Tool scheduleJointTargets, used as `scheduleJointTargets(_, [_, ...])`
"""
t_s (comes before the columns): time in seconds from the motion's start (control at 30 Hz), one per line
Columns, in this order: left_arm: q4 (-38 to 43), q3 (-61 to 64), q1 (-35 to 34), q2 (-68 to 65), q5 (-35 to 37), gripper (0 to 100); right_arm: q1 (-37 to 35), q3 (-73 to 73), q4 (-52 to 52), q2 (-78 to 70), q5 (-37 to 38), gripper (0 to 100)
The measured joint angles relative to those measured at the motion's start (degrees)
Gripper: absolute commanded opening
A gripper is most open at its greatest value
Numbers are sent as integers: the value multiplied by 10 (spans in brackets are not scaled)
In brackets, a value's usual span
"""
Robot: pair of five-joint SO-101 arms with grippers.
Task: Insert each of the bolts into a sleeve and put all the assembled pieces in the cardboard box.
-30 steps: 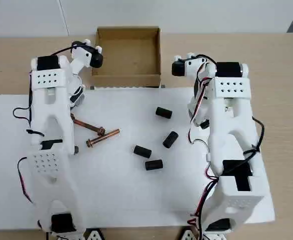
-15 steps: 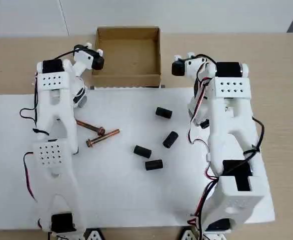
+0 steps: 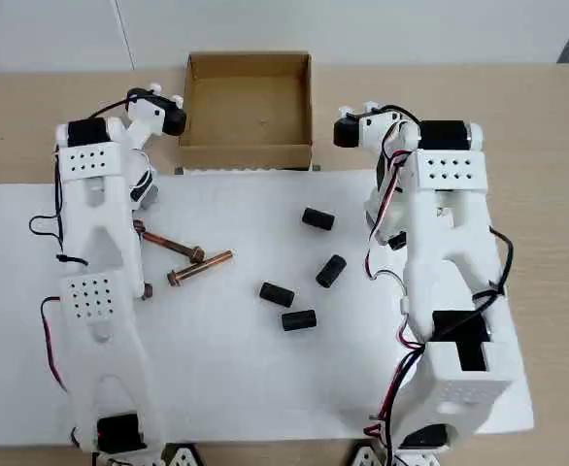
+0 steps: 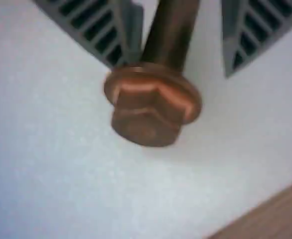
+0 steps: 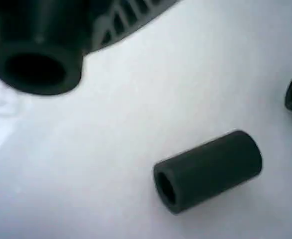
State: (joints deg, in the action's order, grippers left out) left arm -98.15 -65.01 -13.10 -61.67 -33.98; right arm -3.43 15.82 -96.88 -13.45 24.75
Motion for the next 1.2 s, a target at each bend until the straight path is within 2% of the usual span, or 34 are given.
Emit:
scheduleJointTargets(0.17, [-4,-6,1,-6,0,4,0,0,0,0,0,6])
scheduleJointTargets(0.43, [-11,-53,-1,-11,-5,6,-10,0,0,1,-32,6])
scheduleJointTargets(0.57, [-14,-102,-1,-14,-5,6,-25,0,0,46,-50,4])
scheduleJointTargets(0.7, [-16,-99,-4,10,-3,6,-27,0,-4,105,-54,4])
scheduleJointTargets(0.9, [-15,3,11,168,9,6,-27,-52,-8,193,-54,4])
scheduleJointTargets(1.07, [-15,128,52,323,73,6,-26,-154,-8,285,-58,4])
scheduleJointTargets(1.2, [-16,236,88,450,130,6,-26,-252,-8,381,-98,4])
